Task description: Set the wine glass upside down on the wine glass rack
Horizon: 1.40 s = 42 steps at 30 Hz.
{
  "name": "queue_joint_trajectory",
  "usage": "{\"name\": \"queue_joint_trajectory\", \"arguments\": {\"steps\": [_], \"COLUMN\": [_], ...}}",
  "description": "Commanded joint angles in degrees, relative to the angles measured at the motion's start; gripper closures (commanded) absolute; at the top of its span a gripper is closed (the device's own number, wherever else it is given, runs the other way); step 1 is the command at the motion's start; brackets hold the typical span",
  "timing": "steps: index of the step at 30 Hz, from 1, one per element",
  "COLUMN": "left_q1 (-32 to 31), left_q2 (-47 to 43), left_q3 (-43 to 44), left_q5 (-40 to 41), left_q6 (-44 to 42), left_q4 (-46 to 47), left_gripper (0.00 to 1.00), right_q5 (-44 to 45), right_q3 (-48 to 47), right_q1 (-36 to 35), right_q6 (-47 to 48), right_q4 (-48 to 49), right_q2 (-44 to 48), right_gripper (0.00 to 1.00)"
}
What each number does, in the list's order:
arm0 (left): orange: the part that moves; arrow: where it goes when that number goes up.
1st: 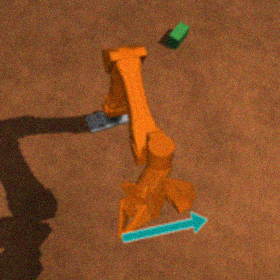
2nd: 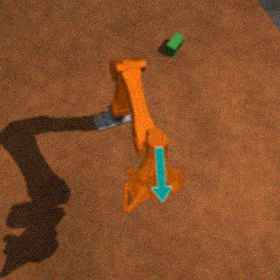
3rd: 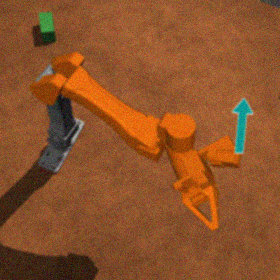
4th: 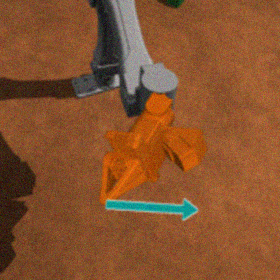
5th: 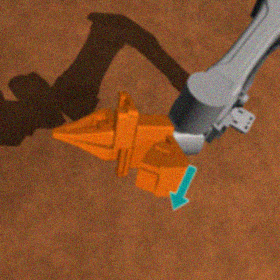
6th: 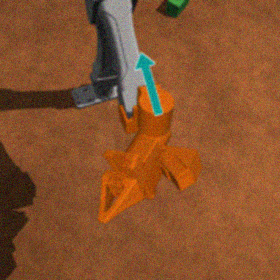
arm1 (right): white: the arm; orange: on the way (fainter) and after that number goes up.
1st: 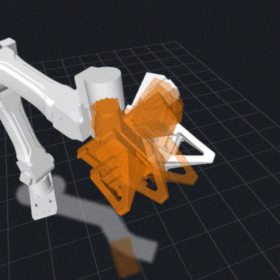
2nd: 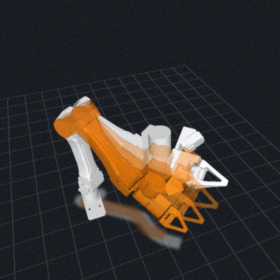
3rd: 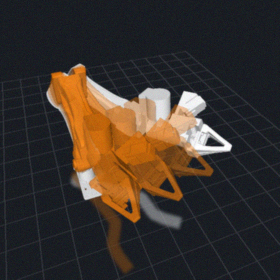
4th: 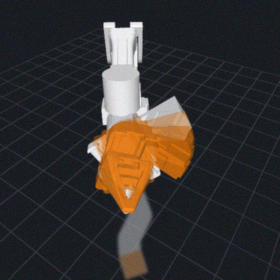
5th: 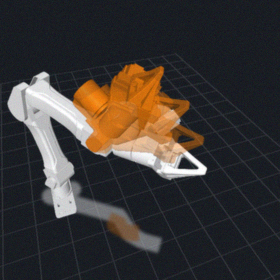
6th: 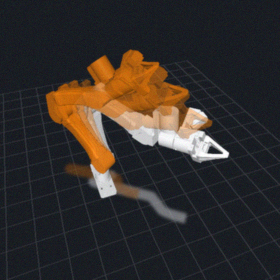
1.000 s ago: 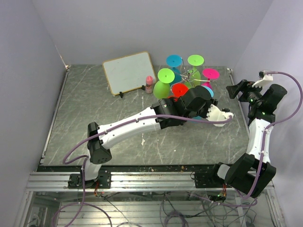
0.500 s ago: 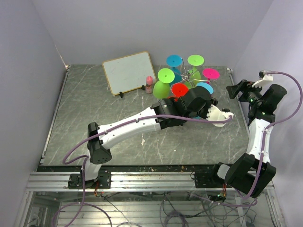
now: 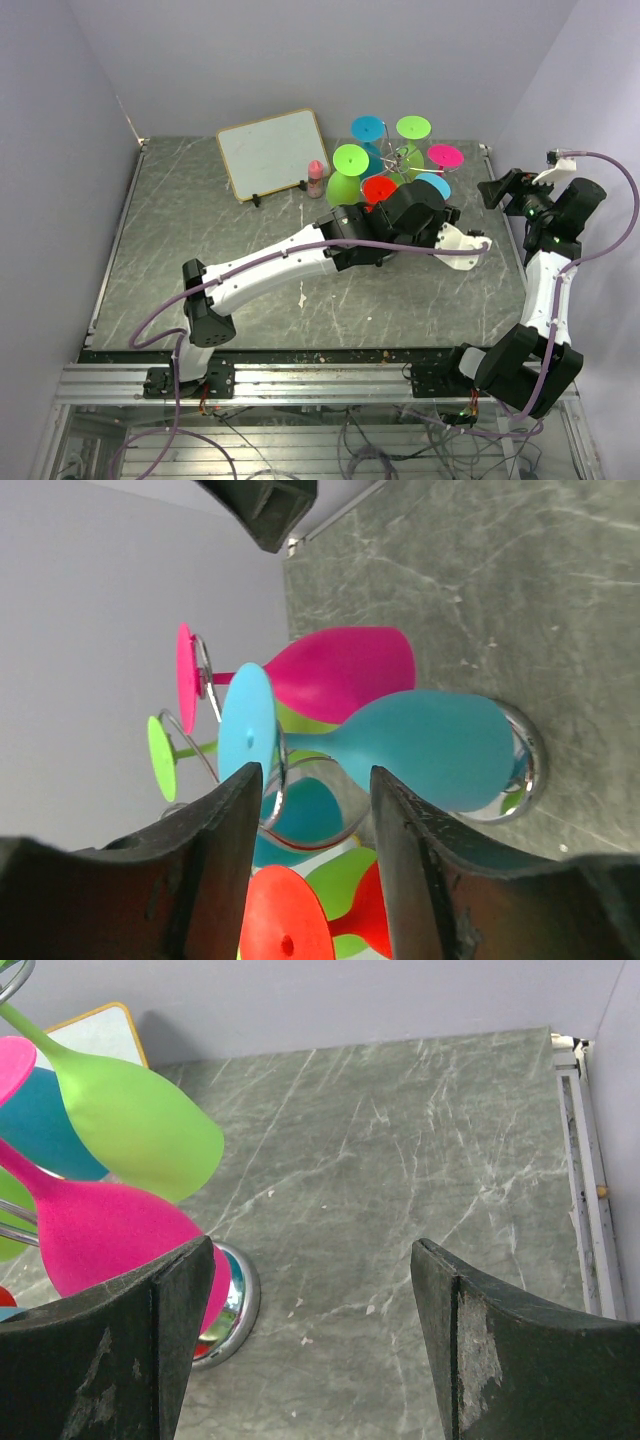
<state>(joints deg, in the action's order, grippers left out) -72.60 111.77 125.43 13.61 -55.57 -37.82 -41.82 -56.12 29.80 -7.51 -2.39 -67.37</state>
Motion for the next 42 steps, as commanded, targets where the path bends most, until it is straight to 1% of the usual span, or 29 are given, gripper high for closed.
{"name": "queue_joint_trajectory", "arguments": {"steps": [1,7,8,9,10,14,19,23,28,30,33,38,42], "left_q1": [-0.31,0.7,1.13,1.51,1.94,4.38,8.95,12.82,20.07,23.17,28.16,36.89,43.55], "left_q2": [-3.51,-6.31,-6.87,-7.43,-8.15,-12.12,-17.51,-22.46,-30.32,-33.42,-38.23,-46.34,-53.49], "left_q3": [3.41,4.88,4.98,5.0,4.94,2.47,-3.51,-8.48,-17.0,-21.1,-28.36,-42.08,-54.19], "left_q5": [-7.12,-15.31,-16.52,-17.78,-19.36,-23.9,-25.47,-25.74,-26.63,-25.49,-22.11,-8.57,-0.07], "left_q6": [4.01,7.04,7.38,7.61,7.6,7.88,7.31,7.57,10.08,12.65,18.69,29.57,38.61], "left_q4": [-5.81,-11.07,-11.97,-13.12,-14.4,-18.42,-20.32,-20.46,-17.54,-14.45,-8.48,2.74,11.71], "left_gripper": [0.39,0.26,0.18,0.07,0.01,0.0,0.0,0.0,0.0,0.0,0.0,0.0,0.0], "right_q5": [-0.52,-0.63,-0.55,-0.54,-0.46,-0.17,0.5,0.45,0.78,1.26,1.74,2.87,5.74], "right_q3": [0.08,0.2,0.09,0.05,0.06,0.14,0.19,0.3,-0.35,-0.56,-0.51,-0.64,-0.87], "right_q1": [0.52,0.52,0.52,0.56,0.53,0.52,0.39,0.18,-0.88,-1.46,-2.05,-3.78,-6.58], "right_q6": [0.69,0.96,1.0,1.15,1.41,1.71,2.21,2.77,4.2,4.87,5.39,6.21,7.82], "right_q4": [1.32,1.42,1.34,1.27,1.18,1.34,1.03,1.08,0.02,-0.47,-0.62,-0.93,-1.95], "right_q2": [0.45,0.34,0.39,0.47,0.57,0.6,-0.1,-0.77,-2.59,-3.05,-3.27,-4.36,-5.36], "right_gripper": [0.21,0.21,0.21,0.21,0.21,0.21,0.21,0.21,0.21,0.21,0.21,0.21,0.21]}}
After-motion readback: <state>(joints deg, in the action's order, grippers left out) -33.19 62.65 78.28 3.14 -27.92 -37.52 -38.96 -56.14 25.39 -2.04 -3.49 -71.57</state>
